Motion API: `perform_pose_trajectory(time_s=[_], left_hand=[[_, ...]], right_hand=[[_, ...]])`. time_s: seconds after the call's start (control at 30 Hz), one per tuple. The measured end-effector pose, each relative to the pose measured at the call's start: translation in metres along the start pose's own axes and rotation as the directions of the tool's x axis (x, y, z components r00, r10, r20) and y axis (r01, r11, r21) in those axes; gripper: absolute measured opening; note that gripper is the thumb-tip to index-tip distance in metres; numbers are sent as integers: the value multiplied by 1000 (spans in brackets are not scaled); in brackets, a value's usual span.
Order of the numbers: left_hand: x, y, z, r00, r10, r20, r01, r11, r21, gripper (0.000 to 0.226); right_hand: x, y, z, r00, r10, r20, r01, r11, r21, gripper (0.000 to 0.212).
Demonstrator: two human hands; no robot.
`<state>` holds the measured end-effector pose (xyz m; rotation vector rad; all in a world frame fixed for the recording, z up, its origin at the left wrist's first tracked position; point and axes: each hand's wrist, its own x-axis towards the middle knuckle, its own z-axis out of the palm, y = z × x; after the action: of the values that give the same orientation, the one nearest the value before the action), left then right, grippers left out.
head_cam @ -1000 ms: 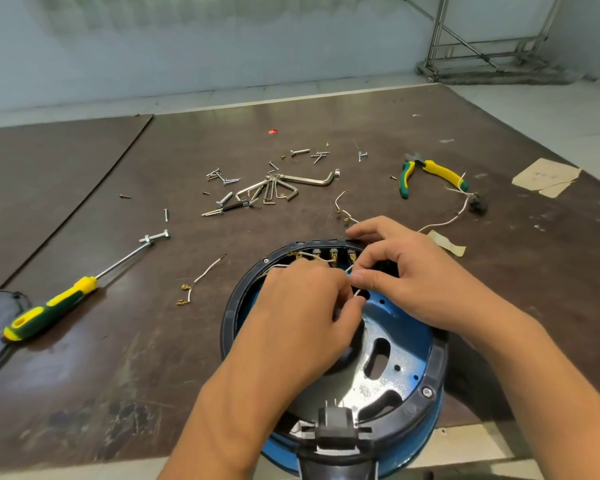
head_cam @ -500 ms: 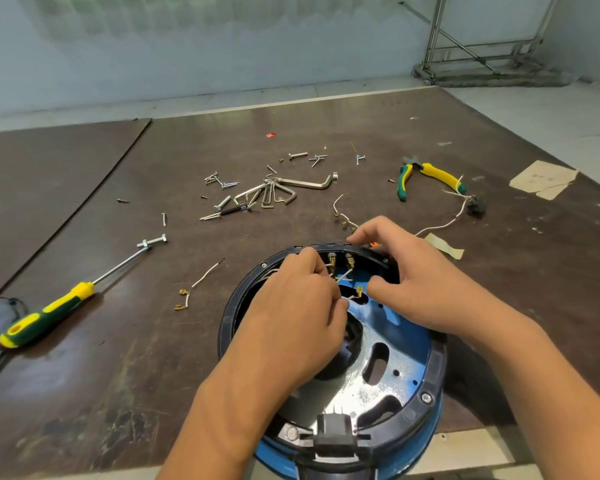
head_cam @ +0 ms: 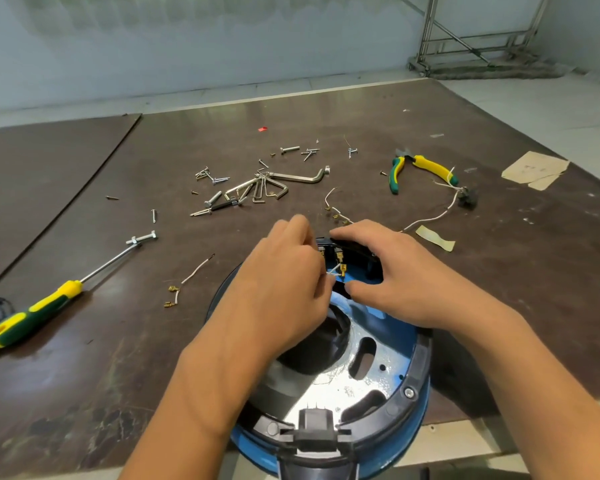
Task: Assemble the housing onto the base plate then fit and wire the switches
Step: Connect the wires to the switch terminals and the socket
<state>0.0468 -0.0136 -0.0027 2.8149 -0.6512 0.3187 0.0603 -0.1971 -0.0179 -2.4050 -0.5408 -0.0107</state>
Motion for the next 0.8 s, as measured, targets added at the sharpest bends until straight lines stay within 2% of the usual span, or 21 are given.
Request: perform_pose_trajectory(time_s=[0.23, 0.43, 0.63, 0.8], left_hand=[[5, 0, 0, 999, 35, 35, -41, 983, 177, 23], [4, 4, 0, 1000, -3, 25, -4, 961, 277, 25], [8, 7, 0, 992, -70, 105, 45, 974, 220, 23], [8, 4, 3, 994, -59, 92, 46, 989, 139, 21]], right_hand=[[5, 0, 0, 1000, -18, -11, 18, 1000, 13, 60], [6, -2, 1, 1000, -5, -13, 5, 1000, -5, 61], [6, 0, 1, 999, 32, -2, -32, 999, -10, 62], [11, 1, 1, 998, 50, -31, -50, 999, -11, 55]])
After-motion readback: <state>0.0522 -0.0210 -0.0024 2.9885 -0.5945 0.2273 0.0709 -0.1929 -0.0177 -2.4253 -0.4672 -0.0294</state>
